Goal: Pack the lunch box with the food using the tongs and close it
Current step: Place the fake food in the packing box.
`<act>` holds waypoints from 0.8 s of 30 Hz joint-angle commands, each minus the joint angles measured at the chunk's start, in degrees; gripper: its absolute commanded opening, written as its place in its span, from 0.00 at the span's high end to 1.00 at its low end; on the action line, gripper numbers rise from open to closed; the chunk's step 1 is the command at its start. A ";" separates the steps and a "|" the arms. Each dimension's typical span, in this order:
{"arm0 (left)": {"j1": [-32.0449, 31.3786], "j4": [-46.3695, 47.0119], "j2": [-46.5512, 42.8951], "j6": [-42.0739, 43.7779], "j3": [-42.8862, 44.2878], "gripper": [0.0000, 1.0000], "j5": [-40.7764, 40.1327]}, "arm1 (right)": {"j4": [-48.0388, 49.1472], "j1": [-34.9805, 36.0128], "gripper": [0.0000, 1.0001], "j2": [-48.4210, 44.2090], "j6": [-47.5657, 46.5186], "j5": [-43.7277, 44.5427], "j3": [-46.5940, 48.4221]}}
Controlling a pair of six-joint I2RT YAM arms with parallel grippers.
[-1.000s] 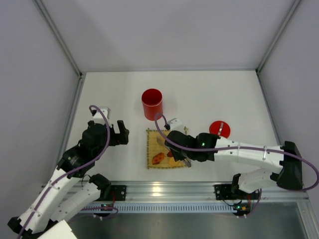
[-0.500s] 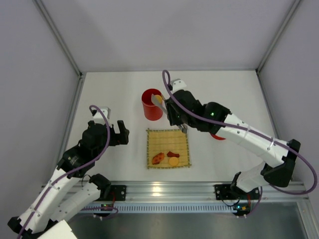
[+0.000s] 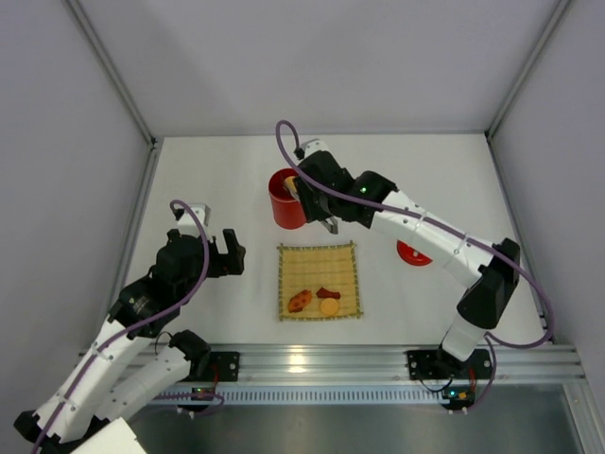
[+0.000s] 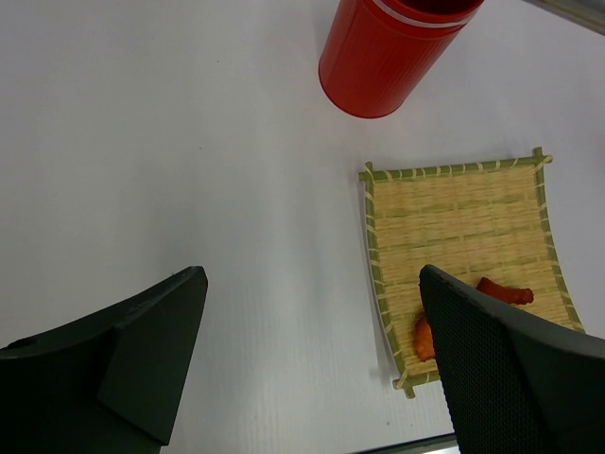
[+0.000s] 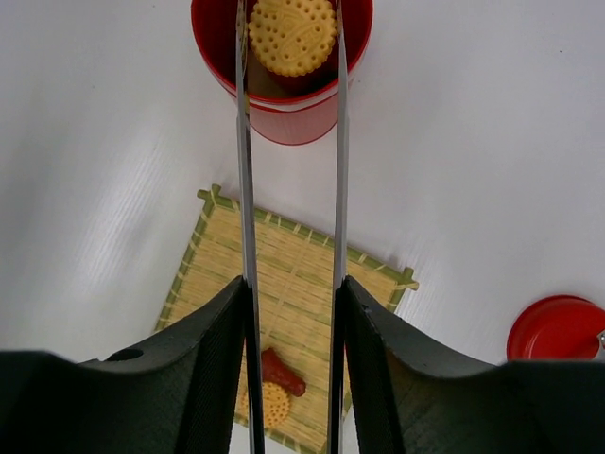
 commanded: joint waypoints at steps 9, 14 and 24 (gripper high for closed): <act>-0.55 1.70 -0.44 -0.79 -0.39 0.01 -1.23 | 2.02 -0.77 0.43 -0.49 -1.53 -0.34 3.94; -0.55 1.79 -0.44 -0.88 -0.31 0.01 -1.41 | 0.26 -0.76 0.44 -2.77 -0.92 -0.34 4.39; -0.55 1.88 -0.96 -0.88 -0.39 0.01 -1.15 | 0.35 -0.68 0.47 -21.92 1.62 -1.39 -16.84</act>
